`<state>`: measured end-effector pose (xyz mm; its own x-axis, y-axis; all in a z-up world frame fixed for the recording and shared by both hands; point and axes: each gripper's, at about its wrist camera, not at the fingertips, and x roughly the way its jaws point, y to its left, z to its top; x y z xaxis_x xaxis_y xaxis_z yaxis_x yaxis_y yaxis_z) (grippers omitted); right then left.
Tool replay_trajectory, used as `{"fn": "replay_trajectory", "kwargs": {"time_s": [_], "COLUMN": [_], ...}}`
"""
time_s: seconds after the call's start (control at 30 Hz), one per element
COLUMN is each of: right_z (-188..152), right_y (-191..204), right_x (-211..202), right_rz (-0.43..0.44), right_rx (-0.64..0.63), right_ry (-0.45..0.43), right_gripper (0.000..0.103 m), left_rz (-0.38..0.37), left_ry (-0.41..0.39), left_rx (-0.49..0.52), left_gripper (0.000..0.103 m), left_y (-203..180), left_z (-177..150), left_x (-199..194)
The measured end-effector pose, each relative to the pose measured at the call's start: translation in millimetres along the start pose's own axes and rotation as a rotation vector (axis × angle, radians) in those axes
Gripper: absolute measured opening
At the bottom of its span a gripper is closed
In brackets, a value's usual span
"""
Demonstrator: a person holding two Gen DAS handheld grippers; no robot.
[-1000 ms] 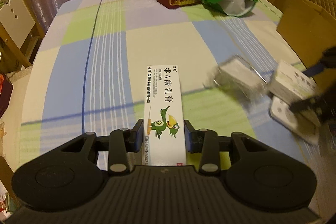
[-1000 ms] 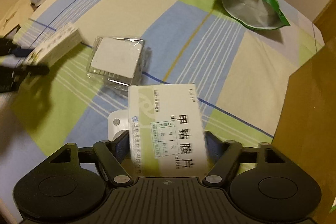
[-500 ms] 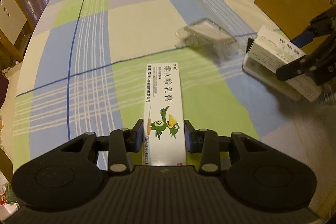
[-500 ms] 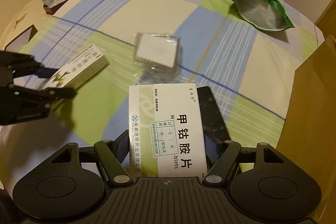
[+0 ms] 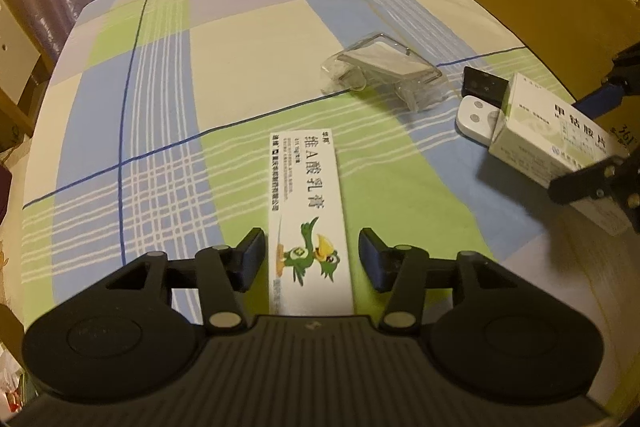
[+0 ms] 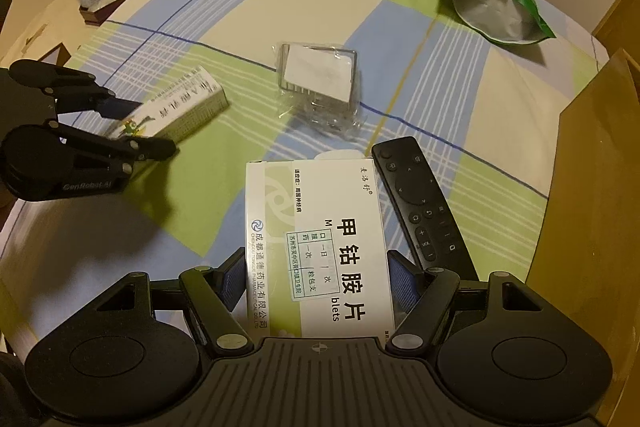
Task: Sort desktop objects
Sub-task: 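Carry the ointment box over the cardboard box while the right tool carries the tablet box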
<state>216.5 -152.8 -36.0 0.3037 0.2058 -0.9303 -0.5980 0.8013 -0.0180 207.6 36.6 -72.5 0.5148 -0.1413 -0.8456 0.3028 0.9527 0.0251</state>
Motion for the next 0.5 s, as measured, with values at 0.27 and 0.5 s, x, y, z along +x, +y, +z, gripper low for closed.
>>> {"fn": "replay_trajectory", "kwargs": {"time_s": [0.27,0.5], "right_z": [4.2,6.9], "right_y": [8.2,11.4], "right_x": [-15.1,-35.8], "right_rz": [-0.016,-0.045], "right_rx": [0.021,0.052], "right_ry": [-0.038,-0.078], "right_gripper": [0.071,0.071], "left_rz": [-0.007,-0.016], "left_ry": [-0.020,-0.069], "left_rx": [0.057,0.078], "left_gripper": [0.033,0.033], "left_y": [0.5,-0.1], "left_z": [4.6,14.1], "left_x": [-10.2,-26.0]}}
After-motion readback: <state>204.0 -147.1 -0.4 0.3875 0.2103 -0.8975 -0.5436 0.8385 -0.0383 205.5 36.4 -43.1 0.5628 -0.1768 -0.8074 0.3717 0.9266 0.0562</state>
